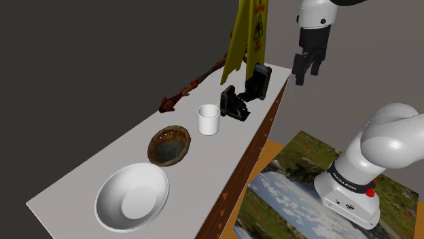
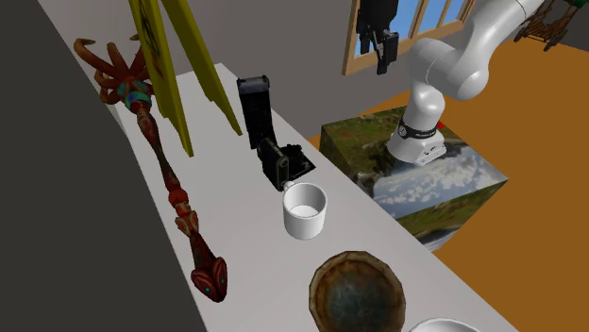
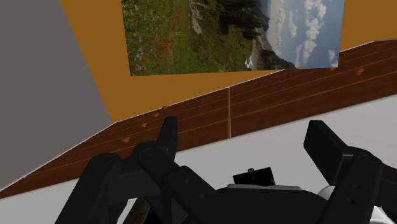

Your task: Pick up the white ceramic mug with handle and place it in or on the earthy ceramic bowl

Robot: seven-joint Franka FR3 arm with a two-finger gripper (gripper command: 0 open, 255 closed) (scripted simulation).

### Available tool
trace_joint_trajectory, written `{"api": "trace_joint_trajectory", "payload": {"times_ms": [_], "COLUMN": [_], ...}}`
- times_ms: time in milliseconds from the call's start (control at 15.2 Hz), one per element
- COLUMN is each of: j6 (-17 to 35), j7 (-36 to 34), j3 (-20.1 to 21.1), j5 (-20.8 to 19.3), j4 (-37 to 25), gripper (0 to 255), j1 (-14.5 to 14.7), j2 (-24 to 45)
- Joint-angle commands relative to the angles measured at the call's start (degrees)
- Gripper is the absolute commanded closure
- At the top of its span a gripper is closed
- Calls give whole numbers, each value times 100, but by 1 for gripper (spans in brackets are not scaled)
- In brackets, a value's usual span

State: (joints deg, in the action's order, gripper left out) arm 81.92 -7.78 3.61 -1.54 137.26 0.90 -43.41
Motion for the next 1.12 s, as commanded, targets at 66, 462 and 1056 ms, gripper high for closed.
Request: {"api": "trace_joint_trajectory", "payload": {"times_ms": [66,462,1056], "j6": [156,1098,2375], "j7": [-122,-819,-1833], "j3": [82,569,1232], "j5": [84,494,705], "j4": [19,-29,-624], "gripper": [0,0,0], "j1": [20,120,189], "j2": [115,947,2549]}}
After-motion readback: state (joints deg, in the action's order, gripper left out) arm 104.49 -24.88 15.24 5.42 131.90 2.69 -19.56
